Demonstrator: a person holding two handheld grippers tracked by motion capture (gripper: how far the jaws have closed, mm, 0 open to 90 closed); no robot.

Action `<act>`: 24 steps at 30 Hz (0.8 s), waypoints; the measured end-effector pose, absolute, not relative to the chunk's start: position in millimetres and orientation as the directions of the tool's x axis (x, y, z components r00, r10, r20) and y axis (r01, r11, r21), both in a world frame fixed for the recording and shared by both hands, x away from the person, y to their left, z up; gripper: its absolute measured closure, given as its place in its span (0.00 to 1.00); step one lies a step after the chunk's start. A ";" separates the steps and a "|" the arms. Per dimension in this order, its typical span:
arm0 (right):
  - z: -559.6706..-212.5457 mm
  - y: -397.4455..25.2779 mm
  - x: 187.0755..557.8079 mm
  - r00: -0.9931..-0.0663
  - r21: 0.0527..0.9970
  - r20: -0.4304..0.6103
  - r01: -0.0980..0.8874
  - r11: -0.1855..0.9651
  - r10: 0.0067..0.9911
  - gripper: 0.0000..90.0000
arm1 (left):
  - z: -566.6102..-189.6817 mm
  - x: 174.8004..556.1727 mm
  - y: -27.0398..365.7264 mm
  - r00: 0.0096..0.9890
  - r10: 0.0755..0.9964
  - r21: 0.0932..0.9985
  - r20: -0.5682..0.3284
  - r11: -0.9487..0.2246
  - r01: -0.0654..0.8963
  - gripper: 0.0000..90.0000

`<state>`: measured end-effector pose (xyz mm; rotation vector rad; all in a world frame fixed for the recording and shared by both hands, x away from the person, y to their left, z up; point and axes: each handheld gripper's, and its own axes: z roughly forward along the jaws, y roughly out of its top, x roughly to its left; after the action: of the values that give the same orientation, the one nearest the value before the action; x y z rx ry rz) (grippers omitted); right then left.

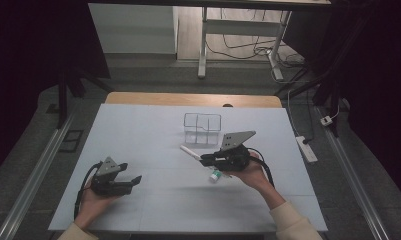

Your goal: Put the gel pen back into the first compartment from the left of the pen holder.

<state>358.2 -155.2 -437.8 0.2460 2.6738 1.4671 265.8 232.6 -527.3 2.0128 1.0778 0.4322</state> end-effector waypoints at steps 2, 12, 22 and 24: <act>-436.8 -155.8 358.0 -0.980 0.846 -0.004 0.104 0.523 0.201 0.88 | -527.2 265.8 232.4 0.581 0.811 0.778 -0.065 -0.323 0.539 0.29; -434.7 -158.9 359.5 -0.964 0.865 -0.023 0.113 0.489 0.265 0.88 | -527.2 265.7 231.8 0.581 0.811 0.777 -0.065 -0.324 0.539 0.29; -433.9 -161.2 362.4 -0.948 0.876 -0.030 0.128 0.464 0.318 0.88 | -527.5 265.9 231.8 0.582 0.811 0.776 -0.063 -0.326 0.539 0.29; -433.8 -161.4 362.8 -0.945 0.877 -0.034 0.127 0.463 0.324 0.88 | -527.4 265.7 231.9 0.582 0.811 0.777 -0.063 -0.326 0.539 0.29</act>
<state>362.8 -161.4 -433.8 0.3925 2.5140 1.4819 265.7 231.9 -527.4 2.0172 1.0740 0.4350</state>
